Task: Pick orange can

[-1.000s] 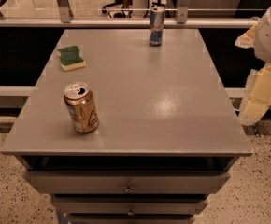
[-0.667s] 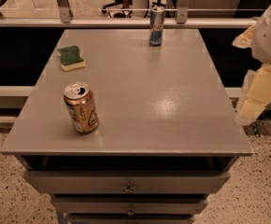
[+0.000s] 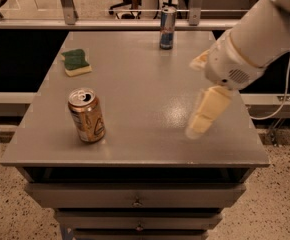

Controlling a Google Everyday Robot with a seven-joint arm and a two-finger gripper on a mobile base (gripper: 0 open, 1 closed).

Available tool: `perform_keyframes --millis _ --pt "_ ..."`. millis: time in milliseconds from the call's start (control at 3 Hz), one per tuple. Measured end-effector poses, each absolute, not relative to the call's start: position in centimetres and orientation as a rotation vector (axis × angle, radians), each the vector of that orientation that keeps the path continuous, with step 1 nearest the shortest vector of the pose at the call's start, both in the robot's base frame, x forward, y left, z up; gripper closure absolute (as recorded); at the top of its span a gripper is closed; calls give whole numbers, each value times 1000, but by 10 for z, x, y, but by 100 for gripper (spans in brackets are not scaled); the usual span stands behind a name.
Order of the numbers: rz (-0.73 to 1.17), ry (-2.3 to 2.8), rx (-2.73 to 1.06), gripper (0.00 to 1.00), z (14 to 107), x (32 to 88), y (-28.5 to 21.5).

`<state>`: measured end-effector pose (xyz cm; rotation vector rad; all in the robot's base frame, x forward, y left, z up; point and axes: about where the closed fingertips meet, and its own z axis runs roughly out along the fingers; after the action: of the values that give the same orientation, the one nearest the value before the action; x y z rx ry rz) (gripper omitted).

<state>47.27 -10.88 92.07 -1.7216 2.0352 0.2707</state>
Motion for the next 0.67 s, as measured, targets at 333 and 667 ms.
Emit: perform_keyframes --millis 333,667 --pt "402 1949 -1709 0 905 486 -63" --pt "528 1866 -1703 0 893 495 -10"
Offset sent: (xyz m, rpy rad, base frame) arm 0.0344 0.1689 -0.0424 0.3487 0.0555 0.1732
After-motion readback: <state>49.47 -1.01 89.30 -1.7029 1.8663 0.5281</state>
